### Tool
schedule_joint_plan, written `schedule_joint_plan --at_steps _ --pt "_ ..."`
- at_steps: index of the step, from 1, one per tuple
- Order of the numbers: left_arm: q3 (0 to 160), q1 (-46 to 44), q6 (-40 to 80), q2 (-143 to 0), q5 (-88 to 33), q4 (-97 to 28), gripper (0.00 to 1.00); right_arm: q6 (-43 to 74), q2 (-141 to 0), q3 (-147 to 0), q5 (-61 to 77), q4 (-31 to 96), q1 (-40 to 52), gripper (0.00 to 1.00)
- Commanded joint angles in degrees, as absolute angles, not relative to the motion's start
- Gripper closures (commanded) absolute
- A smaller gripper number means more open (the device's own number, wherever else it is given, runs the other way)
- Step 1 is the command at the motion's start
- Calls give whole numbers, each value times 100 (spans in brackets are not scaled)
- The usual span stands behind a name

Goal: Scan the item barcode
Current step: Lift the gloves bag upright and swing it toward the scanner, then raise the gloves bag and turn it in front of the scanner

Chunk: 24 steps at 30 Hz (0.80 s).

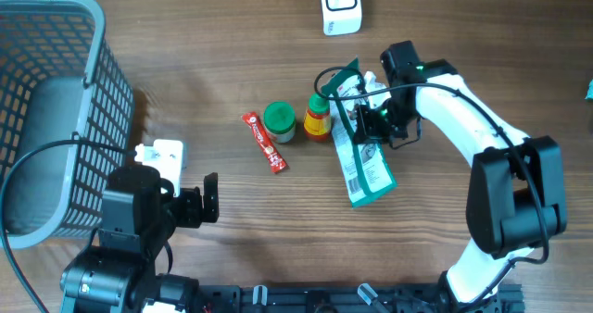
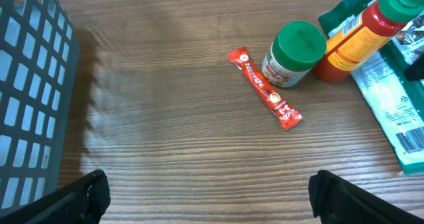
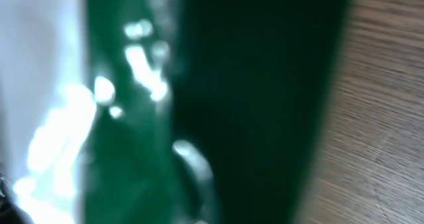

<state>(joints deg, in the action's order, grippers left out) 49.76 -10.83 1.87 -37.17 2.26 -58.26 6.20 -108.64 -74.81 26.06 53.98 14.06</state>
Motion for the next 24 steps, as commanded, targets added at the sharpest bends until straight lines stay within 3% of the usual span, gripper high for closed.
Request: schedule_joint_plan --at_steps 1,5,11,19,24 --pt "4943 -1114 242 -3686 200 -5811 0 663 -10711 -7533 2556 5581 1135 96" --pt "4943 -1114 239 -3686 200 -5811 0 460 -10676 -7533 3310 5826 799 96" --pt "4943 -1114 239 -3686 200 -5811 0 -827 -10490 -7533 5293 6117 178 95" --pt "4943 -1114 242 -3686 200 -5811 0 -1796 -9929 -7533 6104 7017 -316 95" --pt "4943 -1114 242 -3686 200 -5811 0 -1785 -9266 -7531 6495 7199 -427 95"
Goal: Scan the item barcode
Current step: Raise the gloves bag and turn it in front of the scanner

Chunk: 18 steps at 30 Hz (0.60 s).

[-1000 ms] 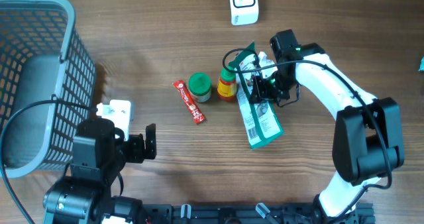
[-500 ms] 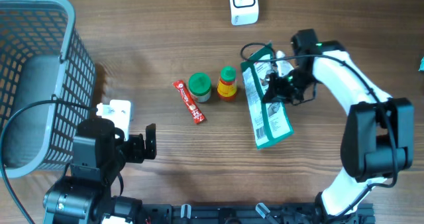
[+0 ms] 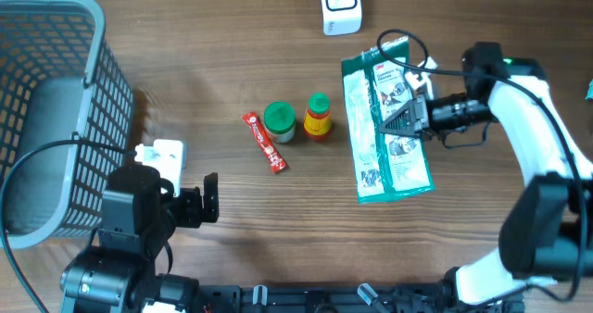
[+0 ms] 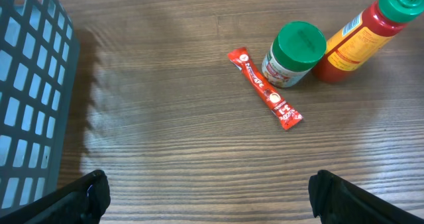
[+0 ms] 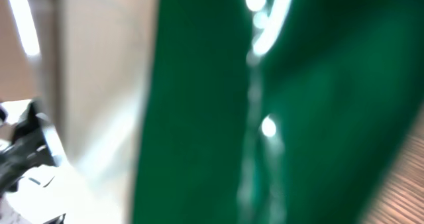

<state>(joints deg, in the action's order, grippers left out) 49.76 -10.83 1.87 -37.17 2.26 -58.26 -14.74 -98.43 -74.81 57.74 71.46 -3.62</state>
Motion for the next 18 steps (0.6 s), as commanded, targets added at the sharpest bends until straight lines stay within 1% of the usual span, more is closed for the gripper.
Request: schedule_joint_plan --at_steps 1,5,11,14,18 --pt "4943 -1114 239 -3686 200 -5811 0 -1785 -9107 -7531 6587 7205 -427 96" --pt "4943 -1114 242 -3686 200 -5811 0 -1693 -8436 -7531 6569 7181 -427 95" --pt "4943 -1114 242 -3686 200 -5811 0 -1205 -7564 -7494 6632 7004 -427 95" --pt "4943 -1114 242 -3686 200 -5811 0 -620 -7035 -7207 6617 6567 -425 95" --pt "4943 -1114 239 -3686 200 -5811 0 429 -6114 -6514 6058 5857 -425 95"
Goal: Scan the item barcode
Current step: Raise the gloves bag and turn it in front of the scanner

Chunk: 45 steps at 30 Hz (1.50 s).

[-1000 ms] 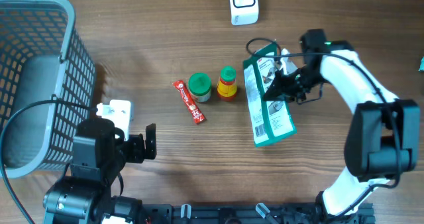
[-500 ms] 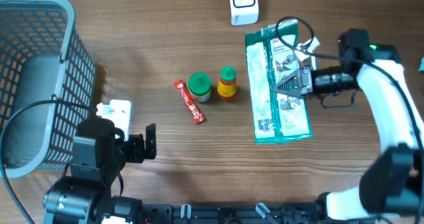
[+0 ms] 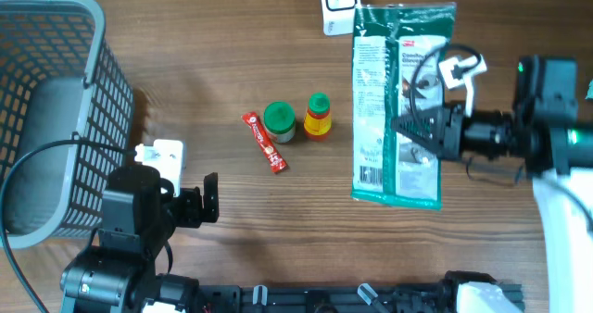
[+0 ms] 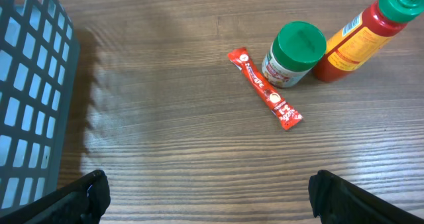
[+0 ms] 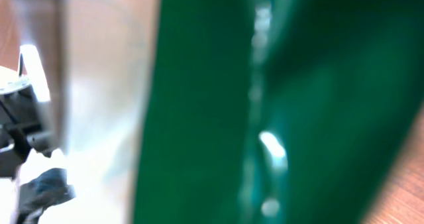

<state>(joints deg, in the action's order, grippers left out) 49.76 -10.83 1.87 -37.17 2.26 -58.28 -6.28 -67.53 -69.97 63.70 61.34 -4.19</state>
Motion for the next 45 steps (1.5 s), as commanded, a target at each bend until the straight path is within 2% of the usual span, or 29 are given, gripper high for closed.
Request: schedule_joint_plan --at_steps 1,9,18,26,33,38,45 --pt "4943 -1114 242 -3686 200 -5811 0 788 -5824 -6248 5942 5642 -425 95" --pt "4943 -1114 242 -3686 200 -5811 0 2956 -4357 -4753 5937 4025 -425 95" --pt "4943 -1114 242 -3686 200 -5811 0 3487 -4368 -4615 5916 3614 -425 95" --pt "4943 -1114 239 -3686 200 -5811 0 3669 -4604 -4615 6713 3361 -425 96" --pt "4943 -1114 242 -3686 200 -5811 0 3120 -4624 -4615 8077 2449 -425 95" --pt "4943 -1114 239 -3686 200 -5811 0 2198 -4630 -4615 7946 1509 -425 95" --pt "4943 -1114 239 -3686 200 -5811 0 2093 -4628 -4615 6886 12 -425 95"
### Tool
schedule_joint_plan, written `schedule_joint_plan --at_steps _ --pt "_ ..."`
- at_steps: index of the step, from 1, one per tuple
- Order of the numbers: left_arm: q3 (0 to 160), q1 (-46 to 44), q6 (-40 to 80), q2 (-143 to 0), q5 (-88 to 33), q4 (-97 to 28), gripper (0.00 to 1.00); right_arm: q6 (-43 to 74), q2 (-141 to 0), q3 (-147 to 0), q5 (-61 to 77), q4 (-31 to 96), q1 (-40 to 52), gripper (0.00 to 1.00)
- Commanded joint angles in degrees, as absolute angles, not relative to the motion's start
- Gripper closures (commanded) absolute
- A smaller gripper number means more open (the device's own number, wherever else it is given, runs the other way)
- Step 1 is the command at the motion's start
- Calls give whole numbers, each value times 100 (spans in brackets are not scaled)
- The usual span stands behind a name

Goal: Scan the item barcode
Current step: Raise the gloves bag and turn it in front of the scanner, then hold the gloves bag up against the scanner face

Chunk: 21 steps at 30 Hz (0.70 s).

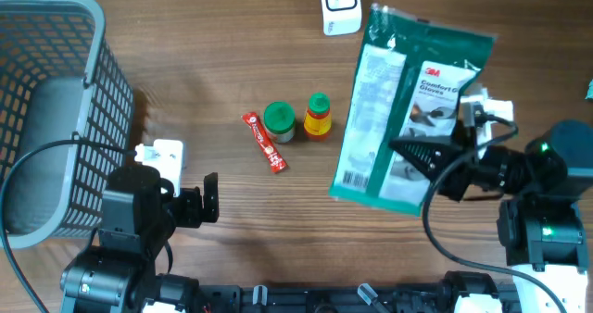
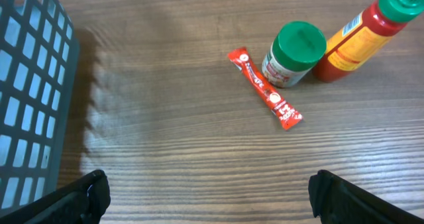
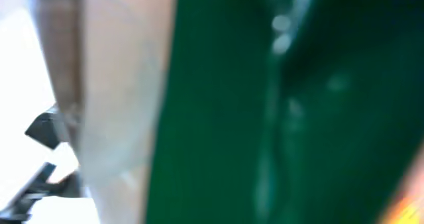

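A green 3M glove package [image 1: 412, 109] hangs above the table's right half, tilted, with its white label side and barcode [image 1: 355, 178] facing up. My right gripper [image 1: 419, 156] is shut on its lower part. The right wrist view shows only the package [image 3: 265, 105] as a green blur. The white scanner [image 1: 340, 6] stands at the far edge, just left of the package's top corner. My left gripper [image 2: 212, 199] stands open over bare wood at the near left, holding nothing.
A red sachet [image 1: 265, 142], a green-lidded jar [image 1: 279, 121] and a red bottle with a green cap [image 1: 318, 115] sit mid-table, left of the package. A grey mesh basket [image 1: 56, 91] fills the far left corner.
The package, still in my right gripper, has shifted nearer and slightly right, and it now leans with its top to the right. The left arm has not moved.
My right gripper was at the green package lying beside the bottle. Then the package was held clear of the bottle, label up. Then it was higher, its top beside the scanner. Now it is tilted and drawn back a little.
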<state>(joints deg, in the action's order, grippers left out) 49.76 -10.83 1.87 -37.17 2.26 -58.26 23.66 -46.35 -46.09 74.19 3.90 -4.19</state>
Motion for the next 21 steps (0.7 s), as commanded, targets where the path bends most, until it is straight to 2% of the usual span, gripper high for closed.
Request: schedule_joint_plan --at_steps 1,13,21 --pt "4943 -1114 239 -3686 200 -5811 0 2082 -4630 -4615 6768 -132 -425 95" --pt "4943 -1114 242 -3686 200 -5811 0 692 -4692 -4731 4508 -663 -423 95" --pt "4943 -1114 239 -3686 200 -5811 0 204 -5358 -5144 4331 -725 -239 95"
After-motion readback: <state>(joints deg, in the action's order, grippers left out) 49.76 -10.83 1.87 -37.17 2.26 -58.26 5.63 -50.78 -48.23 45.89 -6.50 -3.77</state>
